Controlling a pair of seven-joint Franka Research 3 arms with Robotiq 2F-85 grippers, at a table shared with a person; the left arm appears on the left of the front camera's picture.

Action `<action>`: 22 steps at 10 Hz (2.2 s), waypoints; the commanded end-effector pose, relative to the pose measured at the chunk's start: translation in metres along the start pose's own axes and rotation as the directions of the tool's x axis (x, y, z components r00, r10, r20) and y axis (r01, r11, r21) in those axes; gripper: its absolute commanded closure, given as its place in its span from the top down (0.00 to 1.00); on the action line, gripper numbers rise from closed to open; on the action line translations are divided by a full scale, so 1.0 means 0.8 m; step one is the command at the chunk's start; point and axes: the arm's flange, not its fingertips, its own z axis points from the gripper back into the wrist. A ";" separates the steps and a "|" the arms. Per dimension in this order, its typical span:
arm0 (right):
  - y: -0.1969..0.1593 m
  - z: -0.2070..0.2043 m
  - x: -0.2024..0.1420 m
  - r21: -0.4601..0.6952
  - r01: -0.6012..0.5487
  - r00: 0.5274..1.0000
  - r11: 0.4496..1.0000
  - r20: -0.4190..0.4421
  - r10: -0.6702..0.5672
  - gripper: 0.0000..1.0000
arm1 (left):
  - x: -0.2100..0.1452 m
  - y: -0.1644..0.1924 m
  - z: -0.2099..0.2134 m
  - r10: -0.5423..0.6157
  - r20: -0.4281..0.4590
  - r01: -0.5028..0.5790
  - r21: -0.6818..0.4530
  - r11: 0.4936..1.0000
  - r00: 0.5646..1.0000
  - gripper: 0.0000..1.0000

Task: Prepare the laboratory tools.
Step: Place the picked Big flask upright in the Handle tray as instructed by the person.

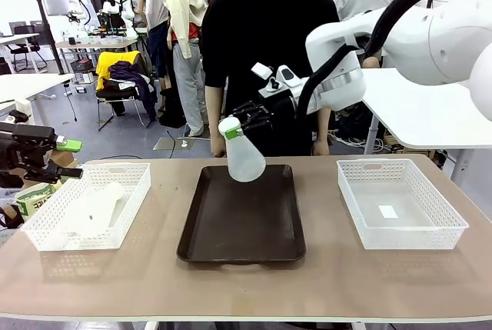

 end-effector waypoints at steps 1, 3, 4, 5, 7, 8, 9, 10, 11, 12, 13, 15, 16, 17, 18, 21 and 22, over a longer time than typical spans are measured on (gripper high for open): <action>-0.010 0.008 -0.011 -0.010 -0.041 0.992 0.999 0.117 0.042 0.00 | 0.001 -0.001 0.002 -0.004 0.013 0.004 -0.017 1.000 1.000 1.00; -0.023 0.011 -0.028 -0.093 -0.031 0.985 0.995 0.167 0.046 0.00 | 0.001 -0.001 0.002 -0.004 0.013 0.004 -0.017 1.000 1.000 1.00; -0.033 0.013 -0.038 -0.140 -0.018 0.980 0.990 0.196 0.046 0.00 | 0.001 -0.001 0.002 -0.004 0.013 0.004 -0.017 1.000 1.000 1.00; -0.041 0.015 -0.048 -0.184 0.000 0.970 0.983 0.241 0.045 0.00 | 0.001 -0.001 0.002 -0.004 0.013 0.004 -0.017 1.000 1.000 1.00; -0.049 0.012 -0.068 -0.181 0.053 0.935 0.982 0.354 0.015 0.00 | 0.001 -0.001 0.002 -0.004 0.013 0.004 -0.017 1.000 1.000 1.00; -0.050 0.012 -0.079 -0.157 0.070 0.911 0.985 0.412 0.001 0.00 | 0.001 -0.001 0.002 -0.004 0.013 0.004 -0.017 1.000 1.000 1.00; -0.047 0.011 -0.090 -0.144 0.095 0.899 0.985 0.437 -0.023 0.00 | 0.001 -0.001 0.002 -0.004 0.013 0.004 -0.017 1.000 1.000 1.00; -0.042 0.009 -0.097 -0.124 0.117 0.899 0.985 0.436 -0.052 0.00 | 0.001 -0.001 0.002 -0.004 0.013 0.004 -0.017 1.000 1.000 1.00; -0.039 0.009 -0.103 -0.102 0.134 0.898 0.986 0.434 -0.077 0.00 | 0.001 -0.001 0.002 -0.004 0.013 0.004 -0.017 1.000 1.000 1.00; -0.035 0.009 -0.109 -0.089 0.150 0.895 0.985 0.436 -0.097 0.00 | 0.001 -0.001 0.002 -0.004 0.013 0.004 -0.017 1.000 1.000 1.00; -0.034 0.007 -0.115 -0.076 0.156 0.894 0.985 0.436 -0.108 0.00 | 0.001 -0.001 0.002 -0.004 0.013 0.004 -0.017 1.000 1.000 1.00; -0.037 0.002 -0.126 -0.063 0.193 0.900 0.979 0.408 -0.152 0.00 | 0.001 -0.001 0.002 -0.004 0.013 0.004 -0.017 1.000 1.000 1.00; -0.039 -0.001 -0.134 -0.056 0.218 0.901 0.974 0.396 -0.179 0.00 | 0.001 -0.001 0.002 -0.004 0.013 0.004 -0.017 1.000 1.000 1.00; -0.040 -0.003 -0.141 -0.045 0.243 0.892 0.969 0.403 -0.205 0.00 | 0.001 -0.001 0.002 -0.004 0.013 0.004 -0.017 1.000 1.000 1.00; -0.040 -0.006 -0.144 -0.039 0.258 0.892 0.965 0.393 -0.223 0.00 | 0.001 -0.001 0.002 -0.004 0.013 0.004 -0.017 1.000 1.000 1.00; -0.038 -0.006 -0.148 -0.043 0.288 0.888 0.957 0.386 -0.250 0.10 | 0.001 -0.001 0.002 -0.004 0.013 0.004 -0.017 1.000 1.000 1.00; -0.037 -0.006 -0.149 -0.043 0.298 0.887 0.953 0.382 -0.260 0.26 | 0.001 -0.001 0.002 -0.004 0.013 0.004 -0.017 1.000 1.000 1.00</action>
